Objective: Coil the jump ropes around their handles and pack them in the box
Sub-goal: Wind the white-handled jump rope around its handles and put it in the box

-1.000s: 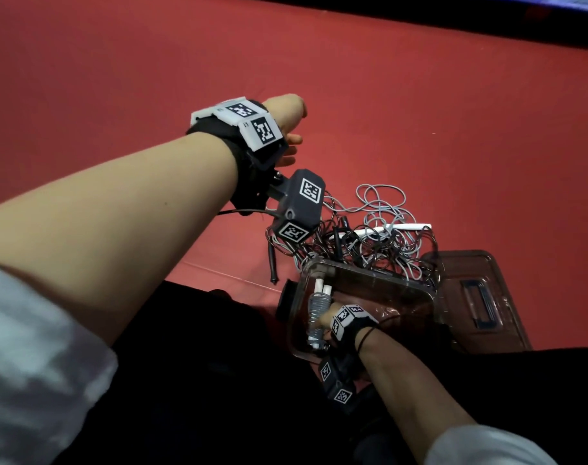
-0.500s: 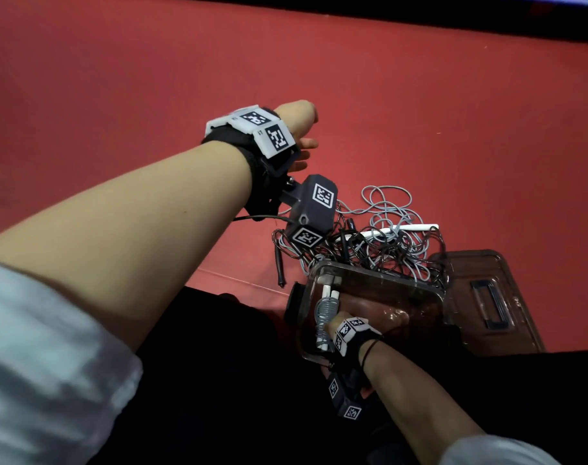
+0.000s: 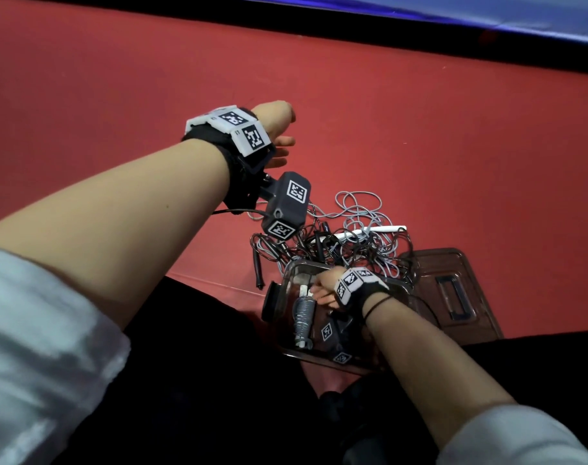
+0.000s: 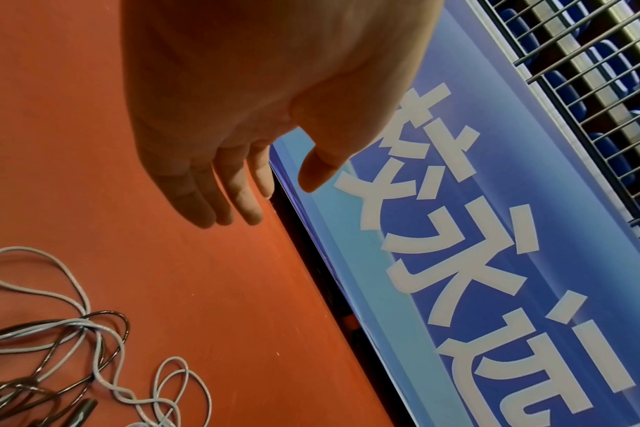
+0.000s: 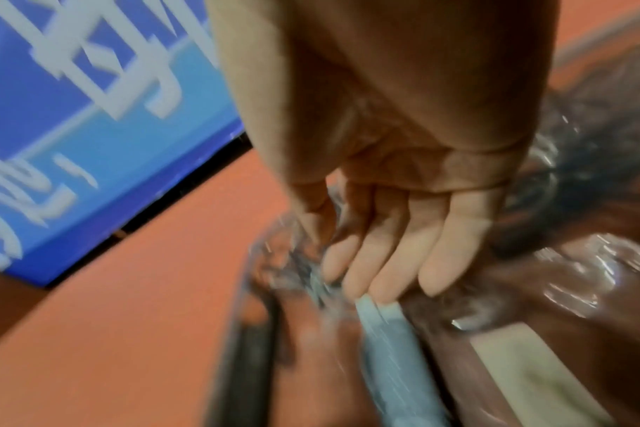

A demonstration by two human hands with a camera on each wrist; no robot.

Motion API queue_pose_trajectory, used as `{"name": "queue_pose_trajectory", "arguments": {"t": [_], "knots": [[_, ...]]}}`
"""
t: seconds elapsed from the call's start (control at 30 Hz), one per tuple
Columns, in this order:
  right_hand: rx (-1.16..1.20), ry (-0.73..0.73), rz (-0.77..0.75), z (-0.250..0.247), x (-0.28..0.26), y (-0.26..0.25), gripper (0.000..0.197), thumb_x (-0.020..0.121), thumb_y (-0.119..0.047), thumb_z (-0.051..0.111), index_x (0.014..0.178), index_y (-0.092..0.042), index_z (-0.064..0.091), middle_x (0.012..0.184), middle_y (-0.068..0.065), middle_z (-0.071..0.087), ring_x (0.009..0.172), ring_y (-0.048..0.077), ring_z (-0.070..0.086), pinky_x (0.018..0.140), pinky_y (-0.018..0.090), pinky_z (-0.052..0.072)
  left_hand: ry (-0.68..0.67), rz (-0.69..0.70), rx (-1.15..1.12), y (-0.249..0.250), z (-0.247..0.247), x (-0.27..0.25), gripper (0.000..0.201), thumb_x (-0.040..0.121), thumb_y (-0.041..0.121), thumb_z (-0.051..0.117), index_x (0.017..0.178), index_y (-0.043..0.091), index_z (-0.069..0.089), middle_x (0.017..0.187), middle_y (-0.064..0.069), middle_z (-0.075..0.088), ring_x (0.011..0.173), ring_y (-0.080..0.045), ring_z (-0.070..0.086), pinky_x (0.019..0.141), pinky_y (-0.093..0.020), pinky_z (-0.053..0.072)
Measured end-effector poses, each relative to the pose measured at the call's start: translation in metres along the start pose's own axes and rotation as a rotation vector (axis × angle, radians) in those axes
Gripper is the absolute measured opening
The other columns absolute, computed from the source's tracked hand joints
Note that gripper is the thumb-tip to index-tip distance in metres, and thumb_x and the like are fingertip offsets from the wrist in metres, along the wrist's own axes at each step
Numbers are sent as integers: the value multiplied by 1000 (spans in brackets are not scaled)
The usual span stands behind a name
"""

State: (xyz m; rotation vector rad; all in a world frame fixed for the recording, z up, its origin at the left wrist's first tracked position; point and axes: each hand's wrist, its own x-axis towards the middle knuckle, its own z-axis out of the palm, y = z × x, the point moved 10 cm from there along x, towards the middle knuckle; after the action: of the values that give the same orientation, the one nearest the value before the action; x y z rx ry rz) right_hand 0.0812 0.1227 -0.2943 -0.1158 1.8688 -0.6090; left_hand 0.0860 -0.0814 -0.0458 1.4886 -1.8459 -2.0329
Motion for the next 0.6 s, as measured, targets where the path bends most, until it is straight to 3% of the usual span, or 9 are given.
{"name": "queue_pose_trajectory", "arguments": {"t": [0.07,0.17,0.27,0.33,0.4,0.5,0.57,0.6], "knots": [[98,30,-48,-14,-9,-24,33,100,-15,44,69,-7,53,36,-1,55,26,7,50,28,10,29,47,21,29,5,-4,-5,16,97,32,45,87,19,48,77,2,51,65,-15,47,64,-24,44],[216,108,-142,-46,-15,-62,34,98,-18,48,66,-11,54,38,-4,55,28,6,49,32,10,28,88,26,12,6,-6,-7,13,95,32,46,96,19,50,75,2,55,67,-15,49,69,-24,47],[282,211,-162,-83,-1,-69,28,93,-11,52,64,-12,54,39,-4,50,26,6,41,34,10,29,54,14,5,4,-2,-4,17,98,32,45,86,20,49,51,4,58,63,-14,46,64,-22,44],[286,248,-113,-96,10,-56,25,92,-12,54,67,-13,51,50,-1,50,31,8,42,35,13,34,41,23,1,5,0,0,21,100,30,44,82,19,48,54,4,61,64,-13,47,63,-22,43],[227,241,-61,-93,23,-43,24,91,-19,57,69,-15,50,59,1,51,45,12,46,50,22,44,66,51,28,12,-1,-1,19,98,26,45,81,19,48,75,3,56,66,-12,50,64,-22,43],[200,262,-63,-79,39,-46,14,89,-19,62,78,-11,56,70,4,56,70,19,56,83,36,53,60,37,22,16,-3,5,17,96,29,47,82,19,49,75,3,52,65,-14,49,66,-23,45],[238,223,-87,-62,49,-63,7,89,-14,62,87,-8,59,73,5,57,75,20,57,85,38,54,80,9,4,15,-10,10,16,95,30,48,85,18,51,74,1,54,68,-16,49,69,-25,47],[249,187,-97,-52,53,-73,5,89,-11,60,86,-8,59,71,6,55,70,18,56,77,35,54,88,-1,-6,15,-14,13,15,94,30,48,86,18,52,75,1,54,69,-16,49,71,-25,48]]}}
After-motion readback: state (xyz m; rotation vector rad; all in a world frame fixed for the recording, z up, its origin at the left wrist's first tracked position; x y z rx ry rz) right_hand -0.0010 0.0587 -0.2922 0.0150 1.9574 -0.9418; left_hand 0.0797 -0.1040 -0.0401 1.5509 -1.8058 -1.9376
